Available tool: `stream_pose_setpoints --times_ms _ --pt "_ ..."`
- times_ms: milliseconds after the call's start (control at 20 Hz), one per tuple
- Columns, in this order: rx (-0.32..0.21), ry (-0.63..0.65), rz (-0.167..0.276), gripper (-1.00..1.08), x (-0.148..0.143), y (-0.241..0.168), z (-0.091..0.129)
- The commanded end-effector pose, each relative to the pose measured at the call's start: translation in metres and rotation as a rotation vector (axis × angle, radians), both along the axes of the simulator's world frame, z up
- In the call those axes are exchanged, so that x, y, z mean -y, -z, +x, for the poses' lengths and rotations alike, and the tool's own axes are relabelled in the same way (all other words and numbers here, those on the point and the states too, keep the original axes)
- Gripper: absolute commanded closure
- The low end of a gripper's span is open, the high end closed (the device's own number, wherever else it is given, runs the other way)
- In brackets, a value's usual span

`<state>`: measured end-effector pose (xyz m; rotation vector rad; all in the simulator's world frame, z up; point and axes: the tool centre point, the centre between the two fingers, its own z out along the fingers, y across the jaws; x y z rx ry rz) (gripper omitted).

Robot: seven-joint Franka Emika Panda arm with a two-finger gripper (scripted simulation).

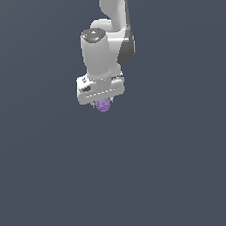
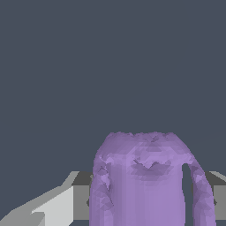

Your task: Pick up the object and move it to a goal position.

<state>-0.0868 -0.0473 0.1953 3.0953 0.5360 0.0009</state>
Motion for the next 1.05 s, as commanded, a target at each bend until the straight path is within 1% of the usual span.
stream_pose_setpoints --times_ms 0,250,500,750,1000 --pt "0.0 0.0 0.0 1.08 -0.001 -0.02 -0.011" --pt "0.0 0.0 0.0 1.08 -0.002 -0.054 -0.029" --pt "0.0 0.0 0.0 1.08 -0.002 -0.08 -0.041" --pt "0.0 0.0 0.0 1.08 -0.003 -0.095 -0.047" --pt "0.0 0.0 0.0 1.08 -0.002 -0.099 -0.048"
